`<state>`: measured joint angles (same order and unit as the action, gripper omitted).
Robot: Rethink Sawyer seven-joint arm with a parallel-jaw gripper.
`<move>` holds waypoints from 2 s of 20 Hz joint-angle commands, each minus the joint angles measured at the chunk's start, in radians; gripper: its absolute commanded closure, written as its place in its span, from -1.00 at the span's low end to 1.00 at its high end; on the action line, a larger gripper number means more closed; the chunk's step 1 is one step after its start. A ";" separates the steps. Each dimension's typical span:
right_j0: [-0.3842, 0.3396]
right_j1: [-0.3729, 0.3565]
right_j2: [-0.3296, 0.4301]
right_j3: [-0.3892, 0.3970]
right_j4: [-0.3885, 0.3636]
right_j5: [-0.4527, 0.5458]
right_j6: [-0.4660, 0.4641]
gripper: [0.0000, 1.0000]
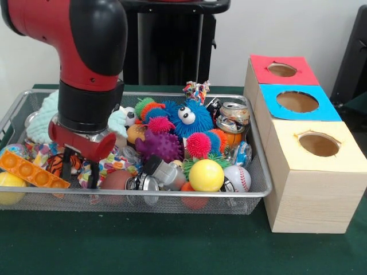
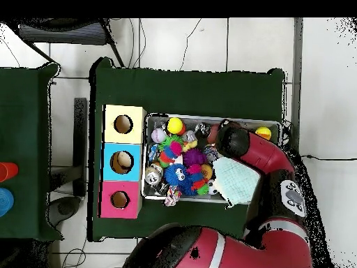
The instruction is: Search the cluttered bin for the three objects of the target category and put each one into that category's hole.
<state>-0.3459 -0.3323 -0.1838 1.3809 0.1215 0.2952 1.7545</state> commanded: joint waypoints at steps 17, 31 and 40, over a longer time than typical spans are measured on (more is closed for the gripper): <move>-0.008 -0.079 0.002 0.009 -0.048 0.233 0.056 -1.00; -0.031 -0.018 0.018 0.019 -0.037 0.262 0.062 -1.00; -0.044 -0.004 0.035 0.025 -0.039 0.204 0.063 -1.00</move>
<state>-0.3624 -0.3863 -0.2162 1.3810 0.1211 0.4422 1.7545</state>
